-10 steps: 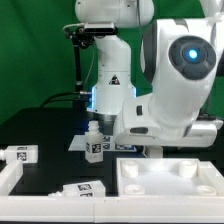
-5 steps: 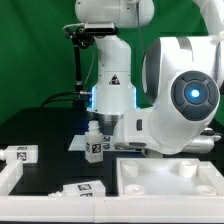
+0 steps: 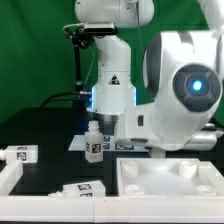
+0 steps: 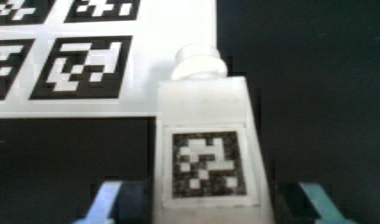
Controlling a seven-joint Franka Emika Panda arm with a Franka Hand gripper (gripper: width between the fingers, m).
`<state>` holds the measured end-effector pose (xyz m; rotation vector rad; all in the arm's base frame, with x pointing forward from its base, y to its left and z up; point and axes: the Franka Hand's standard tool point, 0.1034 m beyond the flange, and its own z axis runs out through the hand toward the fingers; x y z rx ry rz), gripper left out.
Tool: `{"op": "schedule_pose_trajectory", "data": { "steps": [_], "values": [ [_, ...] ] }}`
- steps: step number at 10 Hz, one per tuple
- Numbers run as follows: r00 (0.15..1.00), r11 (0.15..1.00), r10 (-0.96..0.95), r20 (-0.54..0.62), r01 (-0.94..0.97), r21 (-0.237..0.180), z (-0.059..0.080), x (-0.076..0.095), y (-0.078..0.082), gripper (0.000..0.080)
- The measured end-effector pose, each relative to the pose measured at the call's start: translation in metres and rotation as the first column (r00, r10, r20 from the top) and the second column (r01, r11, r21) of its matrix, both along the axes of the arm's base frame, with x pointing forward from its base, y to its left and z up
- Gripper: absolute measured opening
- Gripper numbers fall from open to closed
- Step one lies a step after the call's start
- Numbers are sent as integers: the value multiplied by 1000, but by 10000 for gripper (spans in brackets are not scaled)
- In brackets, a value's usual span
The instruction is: Assemble one leg
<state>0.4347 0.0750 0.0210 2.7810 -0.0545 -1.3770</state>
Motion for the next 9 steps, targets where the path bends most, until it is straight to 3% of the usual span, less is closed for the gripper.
{"op": "schedule_pose_trajectory", "data": {
  "steps": [1, 3, 4, 7, 9],
  "values": [
    [1000, 1000, 3, 15, -3, 11, 18, 9, 2, 285],
    [989, 999, -5, 147, -1, 37, 63, 50, 1, 285],
    [974, 999, -10, 228, 0, 42, 69, 63, 1, 285],
    [911, 999, -16, 413, -5, 48, 62, 67, 4, 285],
    [865, 998, -17, 502, -15, 59, 74, 84, 3, 286]
  ]
}}
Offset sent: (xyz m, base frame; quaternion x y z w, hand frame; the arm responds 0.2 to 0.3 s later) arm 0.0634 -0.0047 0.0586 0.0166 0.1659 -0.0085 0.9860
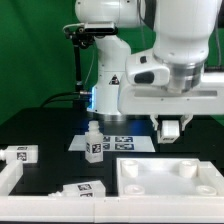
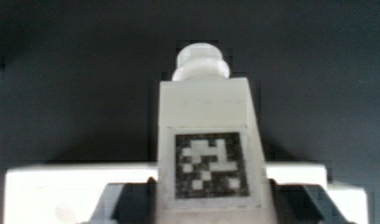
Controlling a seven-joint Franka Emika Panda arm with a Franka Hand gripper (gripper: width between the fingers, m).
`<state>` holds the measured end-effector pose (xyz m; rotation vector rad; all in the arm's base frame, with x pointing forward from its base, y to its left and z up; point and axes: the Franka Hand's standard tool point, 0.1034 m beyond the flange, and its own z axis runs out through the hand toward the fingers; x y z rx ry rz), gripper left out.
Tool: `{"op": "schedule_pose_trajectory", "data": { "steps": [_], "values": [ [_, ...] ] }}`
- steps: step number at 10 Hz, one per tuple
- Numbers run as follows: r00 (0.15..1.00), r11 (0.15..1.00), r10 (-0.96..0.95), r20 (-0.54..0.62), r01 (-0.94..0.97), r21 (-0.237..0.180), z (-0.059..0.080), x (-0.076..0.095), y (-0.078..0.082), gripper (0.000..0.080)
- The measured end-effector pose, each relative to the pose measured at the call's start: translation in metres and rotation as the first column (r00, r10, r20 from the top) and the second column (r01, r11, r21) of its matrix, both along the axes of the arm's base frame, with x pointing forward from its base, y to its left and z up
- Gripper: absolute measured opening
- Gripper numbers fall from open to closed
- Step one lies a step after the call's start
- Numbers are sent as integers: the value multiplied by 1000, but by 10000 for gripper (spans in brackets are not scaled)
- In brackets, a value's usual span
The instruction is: Assemble one leg
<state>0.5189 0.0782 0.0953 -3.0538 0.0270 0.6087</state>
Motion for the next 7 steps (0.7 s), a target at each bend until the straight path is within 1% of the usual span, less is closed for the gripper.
{"op": "schedule_pose_trajectory", "data": {
  "steps": [1, 2, 3, 4, 5, 6, 7],
  "values": [
    [997, 1000, 5, 73, -5, 11, 11, 25, 0, 286],
    [985, 1000, 6, 170, -9, 16, 20, 49, 2, 286],
    [957, 999, 30, 287, -38, 22, 25, 60, 7, 286],
    [944, 999, 27, 329, -37, 22, 23, 55, 8, 286],
    [915, 999, 23, 403, -34, 20, 22, 60, 6, 287],
    [896, 999, 22, 444, -33, 18, 21, 61, 6, 287],
    [858, 999, 19, 513, -32, 16, 21, 65, 6, 287]
  ]
}}
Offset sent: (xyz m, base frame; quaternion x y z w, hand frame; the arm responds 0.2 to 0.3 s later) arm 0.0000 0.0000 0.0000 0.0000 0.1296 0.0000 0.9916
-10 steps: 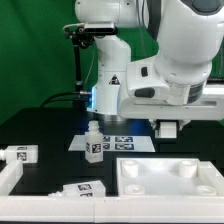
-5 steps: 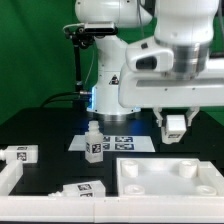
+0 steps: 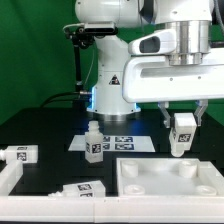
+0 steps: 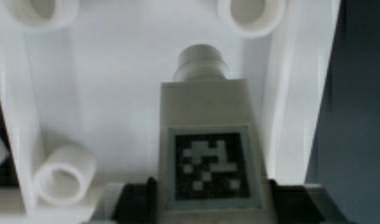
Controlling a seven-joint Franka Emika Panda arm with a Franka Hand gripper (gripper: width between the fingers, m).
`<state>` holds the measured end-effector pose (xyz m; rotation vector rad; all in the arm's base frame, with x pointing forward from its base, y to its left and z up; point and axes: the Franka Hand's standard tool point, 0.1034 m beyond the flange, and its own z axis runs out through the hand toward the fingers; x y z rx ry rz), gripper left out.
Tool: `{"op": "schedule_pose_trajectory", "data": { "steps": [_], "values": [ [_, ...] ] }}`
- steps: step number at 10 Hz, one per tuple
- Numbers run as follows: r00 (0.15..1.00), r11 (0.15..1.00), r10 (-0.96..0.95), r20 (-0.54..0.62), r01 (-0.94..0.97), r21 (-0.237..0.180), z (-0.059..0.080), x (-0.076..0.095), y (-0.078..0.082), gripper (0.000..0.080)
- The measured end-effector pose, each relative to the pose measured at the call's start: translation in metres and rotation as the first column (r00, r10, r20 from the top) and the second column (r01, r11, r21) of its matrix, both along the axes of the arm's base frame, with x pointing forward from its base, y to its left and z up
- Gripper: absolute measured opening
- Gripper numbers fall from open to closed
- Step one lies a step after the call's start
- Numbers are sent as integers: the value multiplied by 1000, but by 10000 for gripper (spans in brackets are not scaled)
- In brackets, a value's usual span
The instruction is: Assemble one leg
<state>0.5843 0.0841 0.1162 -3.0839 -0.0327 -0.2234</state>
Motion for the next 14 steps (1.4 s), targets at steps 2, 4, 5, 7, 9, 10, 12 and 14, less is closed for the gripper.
{"op": "schedule_pose_trajectory", "data": {
  "steps": [2, 4, 5, 7, 9, 10, 12, 14],
  "values": [
    [985, 1000, 24, 171, -22, -11, 1, 19, 0, 287],
    [950, 999, 46, 310, -38, -31, 1, 43, -6, 287],
    [939, 999, 38, 343, -33, -20, 4, 48, 6, 287],
    [927, 999, 52, 373, -44, -30, 3, 48, 6, 287],
    [922, 998, 61, 382, -53, -31, -1, 48, 12, 287],
    [923, 998, 65, 378, -57, -33, -11, 47, 14, 287],
    [920, 997, 80, 384, -71, -37, -21, 44, 23, 287],
    [920, 997, 80, 384, -71, -37, -21, 45, 23, 287]
  ]
}}
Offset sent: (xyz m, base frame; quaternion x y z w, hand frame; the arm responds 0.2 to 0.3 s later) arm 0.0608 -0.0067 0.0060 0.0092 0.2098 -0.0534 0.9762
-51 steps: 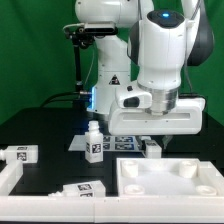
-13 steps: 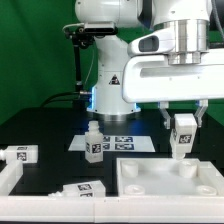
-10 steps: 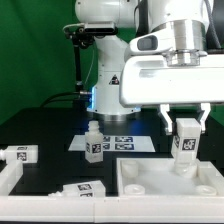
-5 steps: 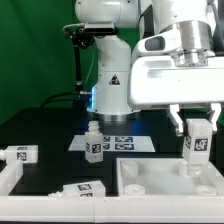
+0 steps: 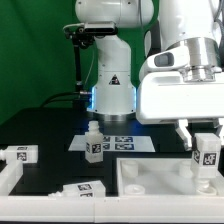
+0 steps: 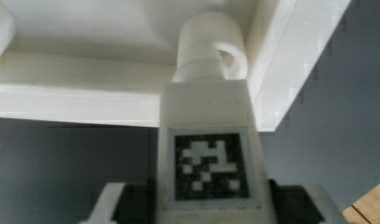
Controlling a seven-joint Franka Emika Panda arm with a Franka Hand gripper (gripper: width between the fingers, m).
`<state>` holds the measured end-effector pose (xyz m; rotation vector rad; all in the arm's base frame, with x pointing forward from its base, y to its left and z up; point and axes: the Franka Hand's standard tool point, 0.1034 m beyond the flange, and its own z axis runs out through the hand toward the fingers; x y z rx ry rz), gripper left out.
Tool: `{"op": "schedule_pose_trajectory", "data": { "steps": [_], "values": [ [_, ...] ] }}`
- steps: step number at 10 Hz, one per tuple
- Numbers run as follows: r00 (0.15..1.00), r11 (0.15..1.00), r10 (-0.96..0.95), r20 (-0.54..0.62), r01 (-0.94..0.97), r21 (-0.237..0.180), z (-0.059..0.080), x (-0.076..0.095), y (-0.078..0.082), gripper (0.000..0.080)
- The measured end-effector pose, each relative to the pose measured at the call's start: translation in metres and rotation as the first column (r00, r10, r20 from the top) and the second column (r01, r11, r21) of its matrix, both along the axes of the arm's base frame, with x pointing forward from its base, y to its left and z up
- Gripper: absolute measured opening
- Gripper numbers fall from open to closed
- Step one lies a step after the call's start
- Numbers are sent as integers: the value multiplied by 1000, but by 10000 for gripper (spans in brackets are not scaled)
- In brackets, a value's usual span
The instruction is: Assemble one leg
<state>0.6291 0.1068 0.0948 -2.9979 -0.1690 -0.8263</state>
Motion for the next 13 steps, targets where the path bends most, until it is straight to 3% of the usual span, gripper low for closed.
{"op": "schedule_pose_trajectory", "data": {
  "steps": [2, 5, 11, 12, 13],
  "values": [
    [1000, 1000, 10, 11, -10, 2, -2, 2, 8, 287],
    [999, 1000, 14, 30, -14, -5, -14, 0, 6, 287],
    [996, 999, 32, 80, -31, -16, -14, 2, 6, 287],
    [996, 999, 33, 80, -32, -17, -14, 2, 6, 357],
    [996, 999, 34, 80, -33, -18, -14, 2, 6, 495]
  ]
}}
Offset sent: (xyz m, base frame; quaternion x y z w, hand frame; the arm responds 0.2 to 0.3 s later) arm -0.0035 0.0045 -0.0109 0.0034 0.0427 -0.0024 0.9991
